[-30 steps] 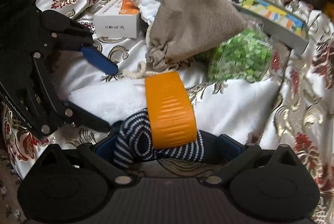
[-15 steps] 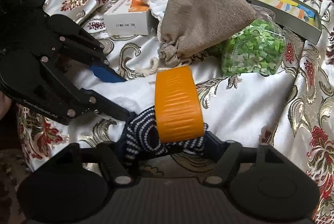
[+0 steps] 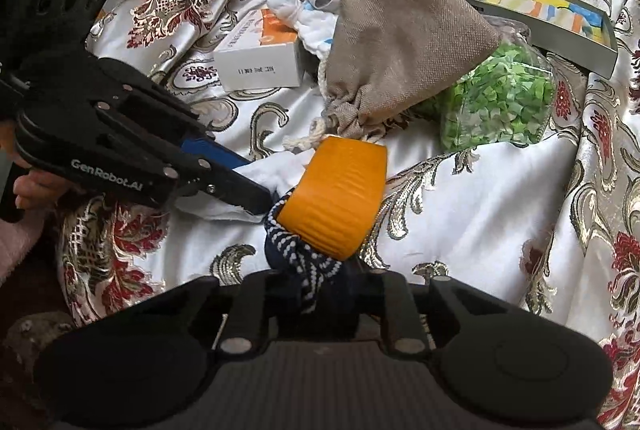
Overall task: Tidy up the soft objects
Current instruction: 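Close left tool on white sock while right tool grasps navy striped sock, then carry white sock in left tool while right tool carries navy sock to tray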
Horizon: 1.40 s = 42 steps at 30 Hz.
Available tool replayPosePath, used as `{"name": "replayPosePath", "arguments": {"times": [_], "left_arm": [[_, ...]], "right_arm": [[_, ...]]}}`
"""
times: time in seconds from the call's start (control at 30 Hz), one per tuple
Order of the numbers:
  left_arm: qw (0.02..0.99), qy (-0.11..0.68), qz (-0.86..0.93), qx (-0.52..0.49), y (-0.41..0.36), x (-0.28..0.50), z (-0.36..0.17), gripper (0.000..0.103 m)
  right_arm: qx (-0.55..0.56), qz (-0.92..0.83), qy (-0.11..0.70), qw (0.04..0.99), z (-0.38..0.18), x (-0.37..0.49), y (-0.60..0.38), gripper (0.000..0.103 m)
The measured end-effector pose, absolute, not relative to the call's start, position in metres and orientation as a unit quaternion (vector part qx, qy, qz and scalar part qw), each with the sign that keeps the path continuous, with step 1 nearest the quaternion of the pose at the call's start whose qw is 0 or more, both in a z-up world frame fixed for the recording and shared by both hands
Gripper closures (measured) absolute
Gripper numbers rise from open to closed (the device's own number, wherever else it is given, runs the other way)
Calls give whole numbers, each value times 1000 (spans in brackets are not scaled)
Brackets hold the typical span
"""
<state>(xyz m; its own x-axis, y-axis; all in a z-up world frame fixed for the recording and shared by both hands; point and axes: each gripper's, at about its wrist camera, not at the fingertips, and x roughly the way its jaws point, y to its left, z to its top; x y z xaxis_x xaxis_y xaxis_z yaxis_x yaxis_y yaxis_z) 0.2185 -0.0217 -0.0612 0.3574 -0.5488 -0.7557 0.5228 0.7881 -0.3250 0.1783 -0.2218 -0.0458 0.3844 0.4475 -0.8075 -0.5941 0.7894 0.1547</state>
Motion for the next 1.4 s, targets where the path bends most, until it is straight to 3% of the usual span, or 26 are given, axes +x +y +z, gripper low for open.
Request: {"name": "replayPosePath", "arguments": {"times": [0.2, 0.73, 1.4], "left_arm": [[835, 456, -305, -46, -9, 203, -47, 87], [859, 418, -262, -136, 23, 174, -28, 87], [882, 359, -264, -156, 29, 149, -7, 87]], "right_arm": [[-14, 313, 435, 844, -30, 176, -238, 96], [-3, 309, 399, 863, -12, 157, -249, 97], [62, 338, 310, 886, 25, 117, -251, 98]]}}
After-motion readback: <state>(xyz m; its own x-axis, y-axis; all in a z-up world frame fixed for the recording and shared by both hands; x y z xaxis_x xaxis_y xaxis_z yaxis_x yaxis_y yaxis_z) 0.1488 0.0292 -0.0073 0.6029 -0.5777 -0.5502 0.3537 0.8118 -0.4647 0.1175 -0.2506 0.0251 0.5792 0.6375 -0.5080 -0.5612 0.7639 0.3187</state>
